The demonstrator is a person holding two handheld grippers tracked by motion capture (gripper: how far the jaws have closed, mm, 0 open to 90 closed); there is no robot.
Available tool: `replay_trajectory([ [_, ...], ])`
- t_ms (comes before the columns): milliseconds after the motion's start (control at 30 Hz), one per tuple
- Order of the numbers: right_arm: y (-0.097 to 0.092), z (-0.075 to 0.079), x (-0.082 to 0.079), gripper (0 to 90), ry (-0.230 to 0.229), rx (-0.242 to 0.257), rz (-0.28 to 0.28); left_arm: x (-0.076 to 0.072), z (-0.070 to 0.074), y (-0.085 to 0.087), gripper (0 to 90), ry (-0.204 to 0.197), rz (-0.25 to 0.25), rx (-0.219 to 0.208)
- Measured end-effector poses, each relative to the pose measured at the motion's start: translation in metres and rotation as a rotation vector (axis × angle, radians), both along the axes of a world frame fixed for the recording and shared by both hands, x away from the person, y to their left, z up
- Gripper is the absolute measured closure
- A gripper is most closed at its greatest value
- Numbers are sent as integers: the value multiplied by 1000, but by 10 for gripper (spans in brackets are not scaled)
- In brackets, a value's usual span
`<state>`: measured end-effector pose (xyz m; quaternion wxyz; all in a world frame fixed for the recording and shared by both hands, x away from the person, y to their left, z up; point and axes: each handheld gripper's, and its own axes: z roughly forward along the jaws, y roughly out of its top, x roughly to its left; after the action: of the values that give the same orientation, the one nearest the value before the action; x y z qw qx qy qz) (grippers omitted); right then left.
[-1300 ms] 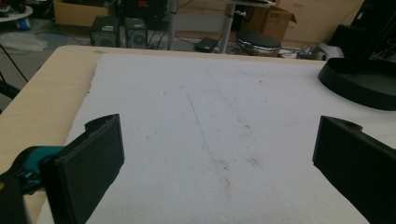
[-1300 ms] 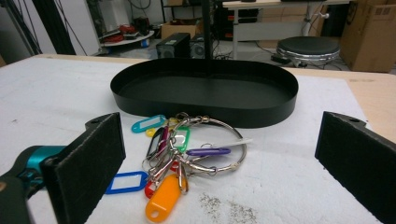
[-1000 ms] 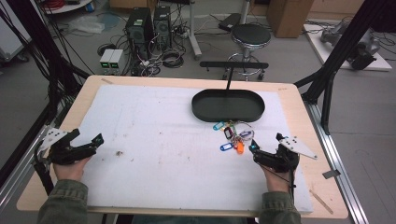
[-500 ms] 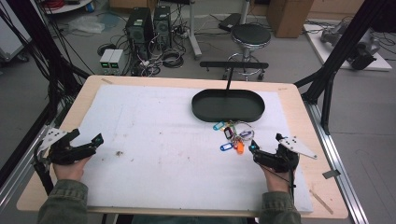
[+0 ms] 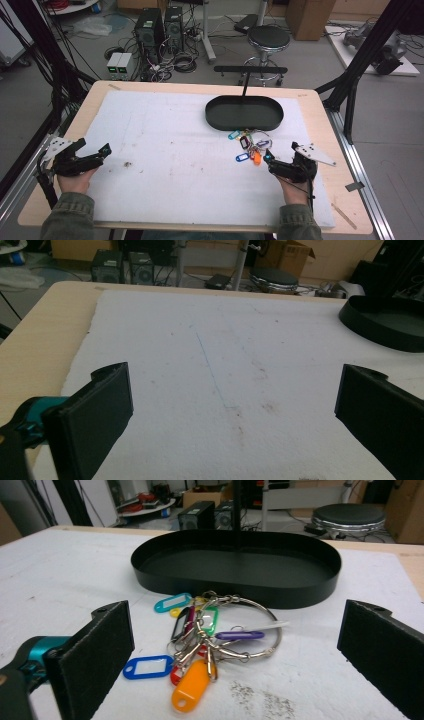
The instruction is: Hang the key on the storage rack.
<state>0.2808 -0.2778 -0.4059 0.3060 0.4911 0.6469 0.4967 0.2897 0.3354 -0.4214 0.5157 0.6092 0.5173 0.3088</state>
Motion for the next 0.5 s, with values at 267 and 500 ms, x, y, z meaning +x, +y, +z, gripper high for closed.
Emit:
replay_trajectory([
  [267,11,3,10,5,41,-40,32,0,-1,0,25,8,4,2],
  [500,13,8,19,5,74,-30,45,1,-1,0,25,13,1,2],
])
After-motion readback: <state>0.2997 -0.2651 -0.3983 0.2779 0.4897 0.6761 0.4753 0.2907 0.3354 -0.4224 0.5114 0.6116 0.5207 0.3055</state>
